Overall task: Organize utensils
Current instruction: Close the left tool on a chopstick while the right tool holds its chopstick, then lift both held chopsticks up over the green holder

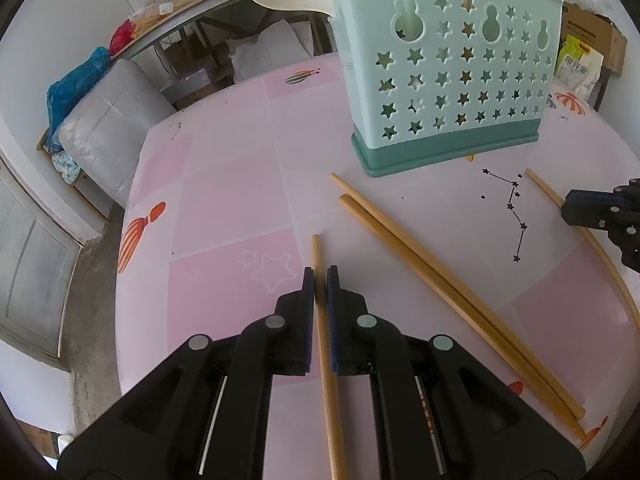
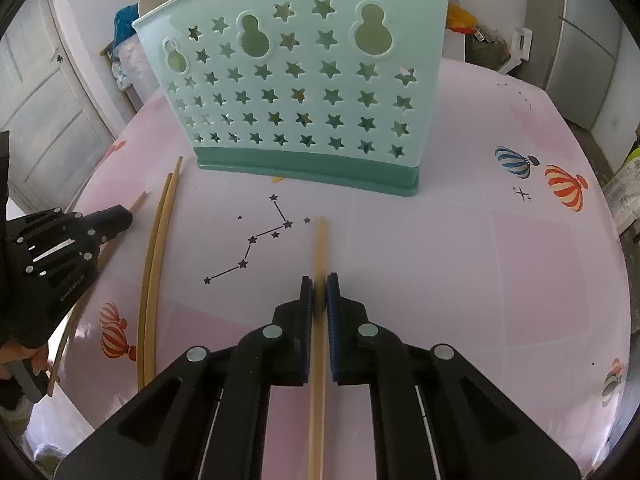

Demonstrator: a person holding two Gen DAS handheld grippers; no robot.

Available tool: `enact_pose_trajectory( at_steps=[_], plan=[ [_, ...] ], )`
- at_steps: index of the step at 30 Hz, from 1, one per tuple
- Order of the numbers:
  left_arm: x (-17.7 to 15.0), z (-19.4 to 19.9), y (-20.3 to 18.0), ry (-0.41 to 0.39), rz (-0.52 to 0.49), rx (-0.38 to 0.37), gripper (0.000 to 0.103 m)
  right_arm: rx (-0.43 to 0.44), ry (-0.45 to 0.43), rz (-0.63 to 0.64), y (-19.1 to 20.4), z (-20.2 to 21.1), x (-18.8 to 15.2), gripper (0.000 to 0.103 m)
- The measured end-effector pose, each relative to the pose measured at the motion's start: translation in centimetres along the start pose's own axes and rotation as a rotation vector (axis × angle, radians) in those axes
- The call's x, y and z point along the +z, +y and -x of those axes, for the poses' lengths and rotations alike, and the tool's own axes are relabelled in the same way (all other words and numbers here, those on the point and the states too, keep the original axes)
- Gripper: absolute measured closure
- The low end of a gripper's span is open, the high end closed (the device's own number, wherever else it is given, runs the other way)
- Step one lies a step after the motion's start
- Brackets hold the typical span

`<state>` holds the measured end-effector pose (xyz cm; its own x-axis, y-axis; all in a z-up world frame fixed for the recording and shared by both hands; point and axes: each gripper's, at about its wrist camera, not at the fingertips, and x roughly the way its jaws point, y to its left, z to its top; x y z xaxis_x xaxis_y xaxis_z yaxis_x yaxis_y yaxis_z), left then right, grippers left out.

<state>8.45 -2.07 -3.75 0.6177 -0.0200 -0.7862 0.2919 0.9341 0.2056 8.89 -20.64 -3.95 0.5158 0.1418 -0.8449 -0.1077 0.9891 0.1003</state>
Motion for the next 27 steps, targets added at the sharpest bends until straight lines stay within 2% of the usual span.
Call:
enact_pose_trajectory(
  at_steps=[5, 12, 20, 24, 27],
  plan=[
    [-0.3, 0.3, -0.4, -0.004, -0.008, 0.011, 0.098, 0.001, 0.011, 0.0, -0.1, 0.0, 0.0, 0.096],
    [-0.6, 0.5, -0.6, -0.009, -0.015, 0.018, 0.098, -0.008, 0.041, 0.04, 0.7, -0.2, 0.7, 0.087],
    [-0.5, 0.6, -0.6, -0.012, -0.019, 0.021, 0.098, -0.02, 0.04, 0.04, 0.8, -1.1, 1.9, 0.086],
    [-0.5, 0.6, -0.6, -0.012, -0.019, 0.021, 0.098, -0.02, 0.034, 0.036, 0.6, -1.3, 2.1, 0.088],
    [-0.5, 0.6, -0.6, -0.013, -0.02, 0.022, 0.098, -0.011, 0.027, 0.035, 0.4, -1.2, 2.0, 0.097]
  ],
)
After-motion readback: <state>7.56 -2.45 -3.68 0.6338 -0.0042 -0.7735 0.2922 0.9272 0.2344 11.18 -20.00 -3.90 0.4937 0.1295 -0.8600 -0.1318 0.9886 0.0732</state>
